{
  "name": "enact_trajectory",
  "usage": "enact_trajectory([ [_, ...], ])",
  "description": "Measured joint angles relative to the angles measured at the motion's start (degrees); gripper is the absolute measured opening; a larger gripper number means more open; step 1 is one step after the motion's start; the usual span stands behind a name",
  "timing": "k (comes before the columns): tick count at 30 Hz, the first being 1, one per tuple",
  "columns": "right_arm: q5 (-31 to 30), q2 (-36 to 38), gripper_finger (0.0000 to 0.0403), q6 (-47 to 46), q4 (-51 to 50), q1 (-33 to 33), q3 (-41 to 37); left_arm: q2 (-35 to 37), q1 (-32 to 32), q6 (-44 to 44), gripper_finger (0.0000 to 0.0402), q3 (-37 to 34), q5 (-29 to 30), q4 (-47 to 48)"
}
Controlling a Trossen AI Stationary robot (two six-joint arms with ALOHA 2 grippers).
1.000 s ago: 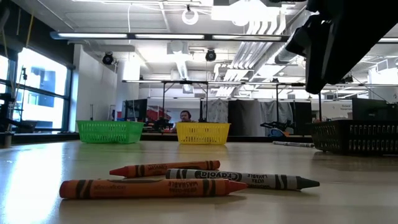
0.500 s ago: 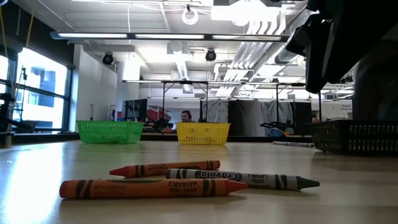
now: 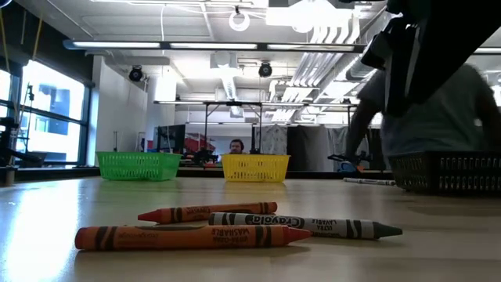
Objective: Sort crayons
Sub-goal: Put the orange crayon into the black bin
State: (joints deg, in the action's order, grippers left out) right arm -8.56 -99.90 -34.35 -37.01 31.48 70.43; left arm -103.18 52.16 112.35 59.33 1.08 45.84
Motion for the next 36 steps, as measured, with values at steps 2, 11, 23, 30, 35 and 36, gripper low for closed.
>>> enact_trajectory([
  [2, -0.02, 0.00, 0.0130, 0.32, -0.02, 0.00, 0.00, -0.02, 0.00, -0.06, 0.0019, 0.00, 0.00, -0.01],
  [11, 0.05, 0.00, 0.0130, 0.81, -0.02, -0.14, 0.00, 0.13, -1.02, -2.60, 0.0002, -0.04, 0.53, 0.06],
  [23, 3.80, 0.00, 0.0130, 1.82, -2.28, -2.87, 0.00, 3.77, -6.83, -13.35, 0.0001, -0.28, 11.35, 5.12],
  [30, 5.62, 1.68, 0.0130, 1.84, -13.56, -6.83, 0.00, 7.06, -12.98, -23.79, 0.0001, -0.24, 23.02, 3.65],
  [35, 3.77, 3.05, 0.0130, 2.73, -16.58, -9.38, 0.00, 8.56, -16.86, -33.08, 0.0001, -0.15, 27.94, -1.11],
  [36, 2.43, 3.29, 0.0130, 3.39, -16.24, -9.73, 0.00, 8.62, -17.65, -35.31, 0.0001, -0.13, 28.74, -3.10],
])
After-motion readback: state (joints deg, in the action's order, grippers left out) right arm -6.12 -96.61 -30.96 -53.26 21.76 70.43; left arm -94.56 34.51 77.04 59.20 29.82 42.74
